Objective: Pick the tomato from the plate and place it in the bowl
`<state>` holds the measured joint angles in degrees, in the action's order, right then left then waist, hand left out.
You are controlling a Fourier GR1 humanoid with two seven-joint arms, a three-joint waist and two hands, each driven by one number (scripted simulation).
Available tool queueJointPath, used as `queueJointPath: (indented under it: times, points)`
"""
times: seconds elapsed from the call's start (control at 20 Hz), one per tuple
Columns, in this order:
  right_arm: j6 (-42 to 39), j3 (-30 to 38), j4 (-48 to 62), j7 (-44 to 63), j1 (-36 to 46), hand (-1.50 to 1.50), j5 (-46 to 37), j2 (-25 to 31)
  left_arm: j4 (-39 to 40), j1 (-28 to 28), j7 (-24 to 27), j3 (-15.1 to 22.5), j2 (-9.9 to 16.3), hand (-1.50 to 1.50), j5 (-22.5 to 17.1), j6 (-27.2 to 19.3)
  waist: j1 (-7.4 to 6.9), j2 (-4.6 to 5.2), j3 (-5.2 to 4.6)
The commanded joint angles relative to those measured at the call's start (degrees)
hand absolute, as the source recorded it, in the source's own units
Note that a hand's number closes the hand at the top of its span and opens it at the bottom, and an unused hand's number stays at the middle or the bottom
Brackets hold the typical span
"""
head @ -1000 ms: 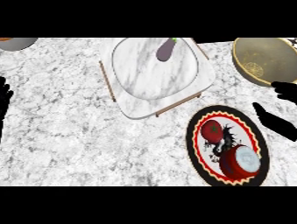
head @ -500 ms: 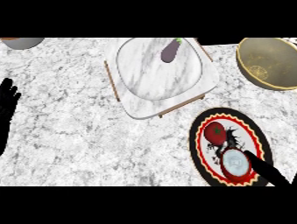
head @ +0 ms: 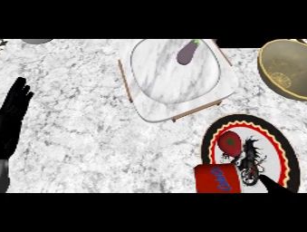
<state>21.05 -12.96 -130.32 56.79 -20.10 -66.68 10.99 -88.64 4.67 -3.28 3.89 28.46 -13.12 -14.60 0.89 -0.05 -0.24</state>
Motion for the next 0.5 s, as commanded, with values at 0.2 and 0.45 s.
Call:
queueJointPath:
  times: [0.2,0.45]
  points:
    - [-26.73,2.45,-1.53,12.72,10.04,-1.5,8.16,0.79,1.81,2.8,-0.38,1.0,-1.82,0.0,1.54,-0.15,-1.6,0.54,0.08]
    - [-34.16,6.14,6.09,14.99,16.62,-1.5,15.45,-1.1,0.92,2.07,0.18,1.48,-2.2,0.0,2.15,0.41,-2.3,0.45,0.15]
